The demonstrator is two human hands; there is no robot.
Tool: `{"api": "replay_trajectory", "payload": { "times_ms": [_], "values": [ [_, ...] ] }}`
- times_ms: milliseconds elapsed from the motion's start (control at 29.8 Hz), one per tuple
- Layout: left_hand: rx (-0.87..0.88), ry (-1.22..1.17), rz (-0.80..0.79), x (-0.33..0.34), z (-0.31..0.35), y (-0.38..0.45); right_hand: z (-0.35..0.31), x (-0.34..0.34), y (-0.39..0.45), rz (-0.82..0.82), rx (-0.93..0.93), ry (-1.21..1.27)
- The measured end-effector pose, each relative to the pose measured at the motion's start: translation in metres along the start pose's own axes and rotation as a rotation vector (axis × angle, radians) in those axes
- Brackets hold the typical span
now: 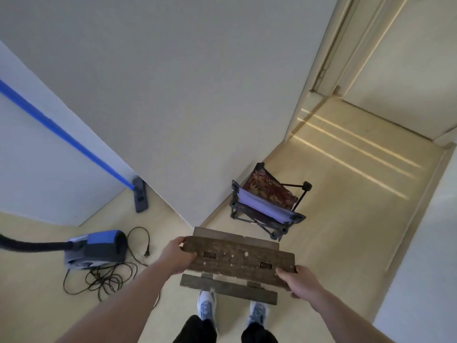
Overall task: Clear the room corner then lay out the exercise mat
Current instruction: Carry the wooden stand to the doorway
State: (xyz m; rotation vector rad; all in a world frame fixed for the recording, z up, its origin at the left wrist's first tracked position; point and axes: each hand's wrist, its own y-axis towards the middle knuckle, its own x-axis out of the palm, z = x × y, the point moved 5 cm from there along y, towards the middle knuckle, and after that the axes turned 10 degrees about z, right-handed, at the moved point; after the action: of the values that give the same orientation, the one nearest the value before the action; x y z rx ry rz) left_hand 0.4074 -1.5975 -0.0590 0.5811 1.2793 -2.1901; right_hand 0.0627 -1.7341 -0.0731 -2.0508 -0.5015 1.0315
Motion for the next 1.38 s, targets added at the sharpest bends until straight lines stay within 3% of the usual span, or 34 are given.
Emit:
{"api": "replay_trajectory", "payload": {
  "times_ms": [402,838,1375],
  "values": [
    [-0.038,0.085,-0.031,0.083,-0.016,0.154,0.011,0.055,0.143,0.028,0.142,-0.019],
    [-0.106,0.111,-0.042,0.219,-0.114,0.347,0.074,0.193,0.356,0.043,0.201,-0.076],
    [-0.077,0.185,-0.034,0.304,-0.172,0.45,0.114,0.287,0.463,0.044,0.373,0.0]
  ]
}}
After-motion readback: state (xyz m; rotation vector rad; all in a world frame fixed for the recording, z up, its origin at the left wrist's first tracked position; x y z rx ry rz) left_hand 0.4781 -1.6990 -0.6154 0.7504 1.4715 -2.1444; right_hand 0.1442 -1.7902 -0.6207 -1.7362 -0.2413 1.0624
